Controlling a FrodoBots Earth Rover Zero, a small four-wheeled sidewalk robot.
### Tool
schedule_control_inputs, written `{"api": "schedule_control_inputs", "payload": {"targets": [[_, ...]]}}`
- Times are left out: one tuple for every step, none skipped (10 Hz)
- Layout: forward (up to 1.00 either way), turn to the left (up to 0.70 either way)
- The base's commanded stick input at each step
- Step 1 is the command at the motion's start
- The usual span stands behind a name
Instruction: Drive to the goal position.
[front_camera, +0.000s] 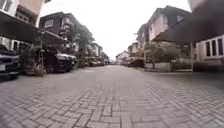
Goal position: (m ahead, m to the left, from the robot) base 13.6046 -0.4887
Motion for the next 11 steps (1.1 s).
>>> {"api": "schedule_control_inputs", "payload": {"targets": [[0.70,0.00],[0.70,0.00],[0.70,0.00],[0.70,0.00],[0.70,0.00],[0.70,0.00],[0.70,0.00],[0.70,0.00],[0.70,0.00],[0.70,0.00],[0.70,0.00]]}}
